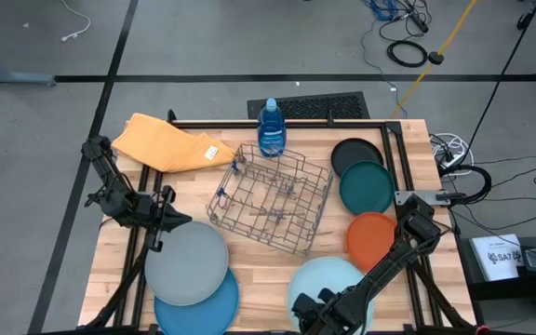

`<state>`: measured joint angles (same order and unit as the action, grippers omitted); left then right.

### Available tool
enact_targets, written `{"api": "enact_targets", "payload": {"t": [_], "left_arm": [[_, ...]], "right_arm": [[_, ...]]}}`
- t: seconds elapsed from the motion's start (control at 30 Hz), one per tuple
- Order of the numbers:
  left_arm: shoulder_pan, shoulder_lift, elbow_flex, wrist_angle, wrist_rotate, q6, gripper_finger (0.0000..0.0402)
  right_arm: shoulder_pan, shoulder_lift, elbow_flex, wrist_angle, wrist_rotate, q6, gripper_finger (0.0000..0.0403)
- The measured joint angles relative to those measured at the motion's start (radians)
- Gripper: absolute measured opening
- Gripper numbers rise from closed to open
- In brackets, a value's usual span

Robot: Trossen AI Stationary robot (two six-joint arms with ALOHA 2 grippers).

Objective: Sort dishes
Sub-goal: Put the white plate into the dish rack

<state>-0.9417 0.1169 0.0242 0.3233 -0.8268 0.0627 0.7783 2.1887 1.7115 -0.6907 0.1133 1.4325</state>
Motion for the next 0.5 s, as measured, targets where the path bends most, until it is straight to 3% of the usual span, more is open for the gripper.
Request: {"api": "enact_targets", "payload": {"t": [0.3, 0.5], "left_arm": [[0.0, 0.0, 0.0, 0.0, 0.0, 0.0, 0.0], [0.0, 0.0, 0.0, 0.0, 0.0, -0.001, 0.0]], "right_arm": [[0.001, 0.0, 0.0, -0.079, 0.029, 0.019, 0.0001], [0.0, -0.001, 0.0, -0.111, 0.103, -0.027, 0.0001]]}}
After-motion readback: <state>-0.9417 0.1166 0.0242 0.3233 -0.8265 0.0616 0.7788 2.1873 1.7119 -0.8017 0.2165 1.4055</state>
